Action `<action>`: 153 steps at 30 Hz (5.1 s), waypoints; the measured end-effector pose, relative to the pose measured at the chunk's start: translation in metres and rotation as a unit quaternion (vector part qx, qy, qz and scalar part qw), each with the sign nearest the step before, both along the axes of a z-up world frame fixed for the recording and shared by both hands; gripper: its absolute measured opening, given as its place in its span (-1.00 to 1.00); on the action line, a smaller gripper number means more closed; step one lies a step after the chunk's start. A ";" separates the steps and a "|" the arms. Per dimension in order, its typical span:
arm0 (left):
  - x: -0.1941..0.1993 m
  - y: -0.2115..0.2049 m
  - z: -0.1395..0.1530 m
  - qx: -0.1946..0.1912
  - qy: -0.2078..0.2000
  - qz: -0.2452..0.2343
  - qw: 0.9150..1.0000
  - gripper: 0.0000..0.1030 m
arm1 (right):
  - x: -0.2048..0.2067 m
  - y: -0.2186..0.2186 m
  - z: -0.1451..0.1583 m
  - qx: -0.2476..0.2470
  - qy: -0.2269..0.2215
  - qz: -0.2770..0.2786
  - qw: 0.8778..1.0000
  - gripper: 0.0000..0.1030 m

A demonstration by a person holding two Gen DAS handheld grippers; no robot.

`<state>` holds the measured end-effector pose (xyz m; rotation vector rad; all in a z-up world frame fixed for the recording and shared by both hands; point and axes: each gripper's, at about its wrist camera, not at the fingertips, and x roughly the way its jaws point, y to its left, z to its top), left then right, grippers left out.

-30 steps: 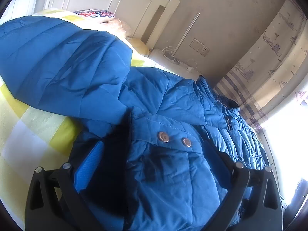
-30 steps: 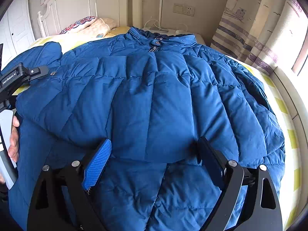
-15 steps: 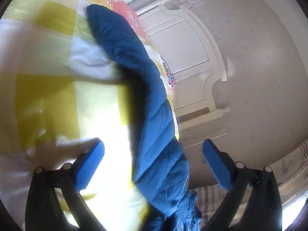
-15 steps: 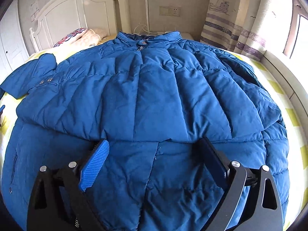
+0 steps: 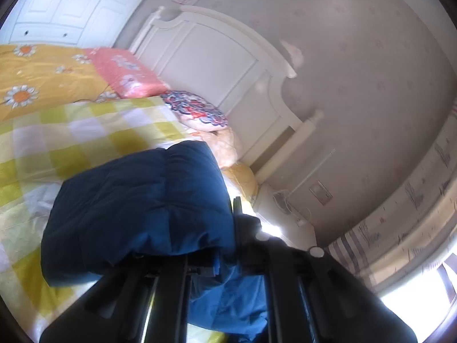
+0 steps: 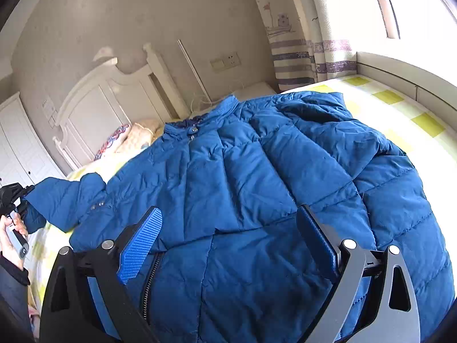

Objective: Fold large clothes

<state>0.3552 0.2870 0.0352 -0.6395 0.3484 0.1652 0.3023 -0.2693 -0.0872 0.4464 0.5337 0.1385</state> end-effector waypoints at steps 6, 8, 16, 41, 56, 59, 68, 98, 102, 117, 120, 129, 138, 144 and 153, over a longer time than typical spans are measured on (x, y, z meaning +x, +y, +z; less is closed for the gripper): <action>0.032 -0.235 -0.021 0.155 0.032 -0.279 0.947 -0.68 | -0.007 -0.029 -0.003 0.068 -0.011 -0.040 0.997 0.78; 0.033 -0.299 -0.055 0.201 0.066 -0.354 0.911 -0.42 | -0.008 -0.031 -0.004 0.074 -0.010 -0.045 0.996 0.78; 0.025 -0.363 -0.113 0.263 0.152 -0.439 0.845 0.85 | -0.012 -0.030 -0.004 0.076 -0.011 -0.039 0.996 0.78; 0.024 -0.155 -0.122 0.143 0.225 -0.190 0.945 0.96 | 0.022 0.079 0.028 -0.149 0.015 0.070 0.986 0.78; 0.021 -0.151 -0.123 0.132 0.219 -0.191 0.948 0.96 | 0.059 0.133 0.068 -0.191 -0.036 0.085 0.977 -0.57; 0.021 -0.150 -0.122 0.132 0.219 -0.191 0.948 0.96 | 0.049 0.039 0.058 0.011 -0.021 0.023 0.999 -0.57; 0.020 -0.149 -0.121 0.134 0.221 -0.191 0.947 0.96 | 0.064 -0.024 -0.013 0.113 0.101 0.007 0.988 -0.25; 0.021 -0.150 -0.121 0.138 0.224 -0.190 0.946 0.96 | 0.051 0.021 0.048 -0.193 0.056 -0.036 0.979 0.10; 0.018 -0.149 -0.120 0.133 0.221 -0.186 0.948 0.96 | 0.077 0.024 -0.001 -0.232 0.113 -0.033 0.965 0.25; 0.035 -0.241 -0.052 0.202 0.122 -0.228 0.945 0.95 | 0.077 0.021 -0.002 -0.217 0.115 -0.027 0.969 0.29; 0.065 -0.258 -0.096 0.233 0.201 -0.236 0.922 0.95 | 0.077 0.019 -0.003 -0.210 0.114 -0.024 0.971 0.30; 0.060 -0.265 -0.074 0.272 0.172 -0.239 0.916 0.95 | 0.078 0.014 -0.004 -0.191 0.113 -0.015 0.975 0.36; 0.133 -0.230 -0.113 0.224 0.239 -0.228 0.917 0.96 | 0.077 0.008 -0.003 -0.165 0.105 0.000 0.981 0.44; 0.125 -0.242 -0.114 0.268 0.233 -0.206 0.912 0.96 | 0.081 0.001 0.037 -0.123 0.073 0.000 0.990 0.43; 0.126 -0.240 -0.114 0.263 0.231 -0.207 0.914 0.96 | 0.170 0.026 -0.001 -0.238 0.141 0.018 0.961 0.55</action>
